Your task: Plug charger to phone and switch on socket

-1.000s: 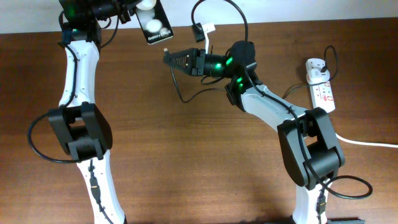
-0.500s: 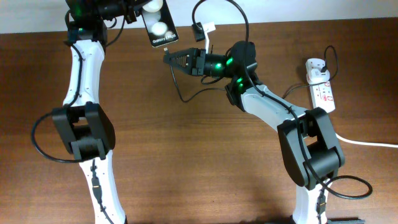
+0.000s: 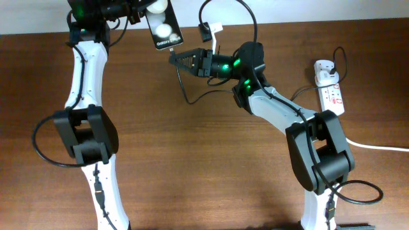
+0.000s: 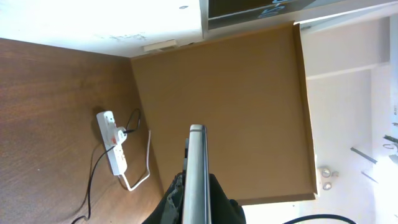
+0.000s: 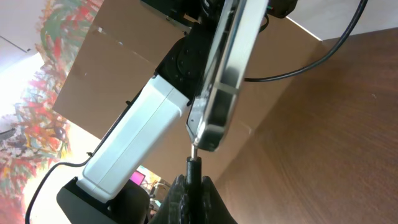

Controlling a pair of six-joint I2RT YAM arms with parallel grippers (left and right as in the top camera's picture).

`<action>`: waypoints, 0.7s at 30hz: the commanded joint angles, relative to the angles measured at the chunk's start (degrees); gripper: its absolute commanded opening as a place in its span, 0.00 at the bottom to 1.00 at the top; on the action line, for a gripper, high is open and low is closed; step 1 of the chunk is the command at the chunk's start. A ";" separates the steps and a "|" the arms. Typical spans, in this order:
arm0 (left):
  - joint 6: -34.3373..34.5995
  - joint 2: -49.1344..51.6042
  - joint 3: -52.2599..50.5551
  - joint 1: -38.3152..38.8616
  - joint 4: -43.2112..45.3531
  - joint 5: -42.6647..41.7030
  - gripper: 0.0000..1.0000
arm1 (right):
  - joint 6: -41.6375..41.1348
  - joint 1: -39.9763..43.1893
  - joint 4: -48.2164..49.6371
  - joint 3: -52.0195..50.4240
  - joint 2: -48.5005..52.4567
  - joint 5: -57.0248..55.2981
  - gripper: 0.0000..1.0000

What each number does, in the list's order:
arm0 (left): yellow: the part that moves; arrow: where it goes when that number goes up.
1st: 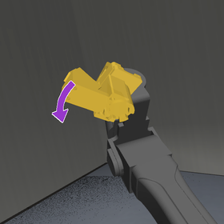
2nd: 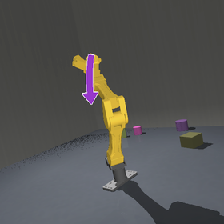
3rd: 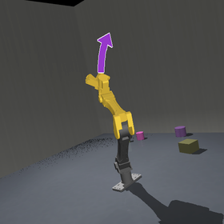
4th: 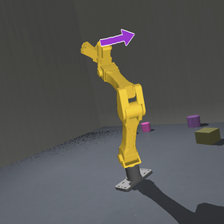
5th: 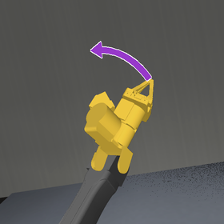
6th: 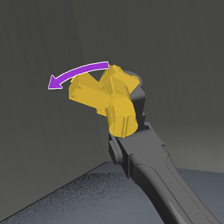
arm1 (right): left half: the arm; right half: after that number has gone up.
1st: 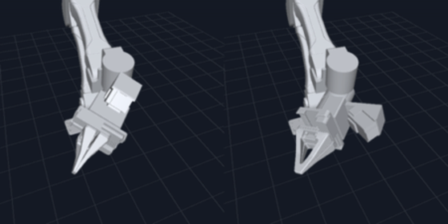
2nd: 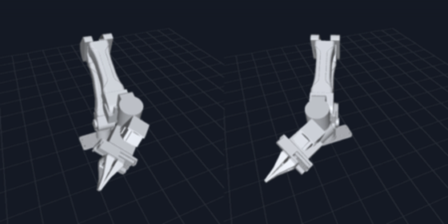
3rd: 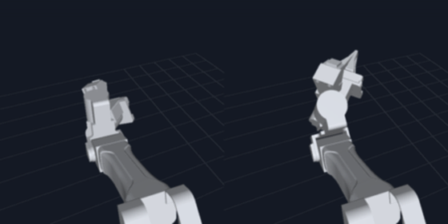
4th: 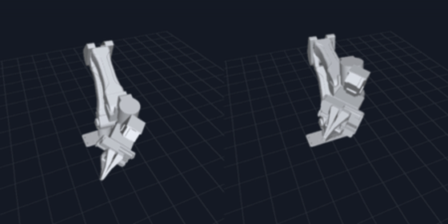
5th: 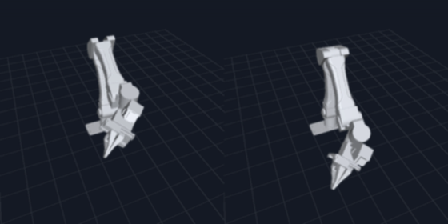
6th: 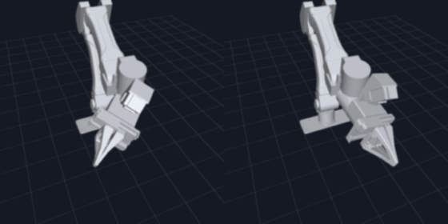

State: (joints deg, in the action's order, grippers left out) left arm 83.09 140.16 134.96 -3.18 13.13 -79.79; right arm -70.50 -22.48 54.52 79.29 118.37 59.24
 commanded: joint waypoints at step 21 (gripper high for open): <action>0.72 -1.09 1.07 -0.22 -0.04 -1.01 0.00 | -0.13 0.44 0.44 0.55 0.09 -0.92 0.04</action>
State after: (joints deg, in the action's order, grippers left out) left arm 83.79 140.16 134.96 -3.18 12.71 -80.23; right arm -70.54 -22.48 54.50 79.29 118.37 59.02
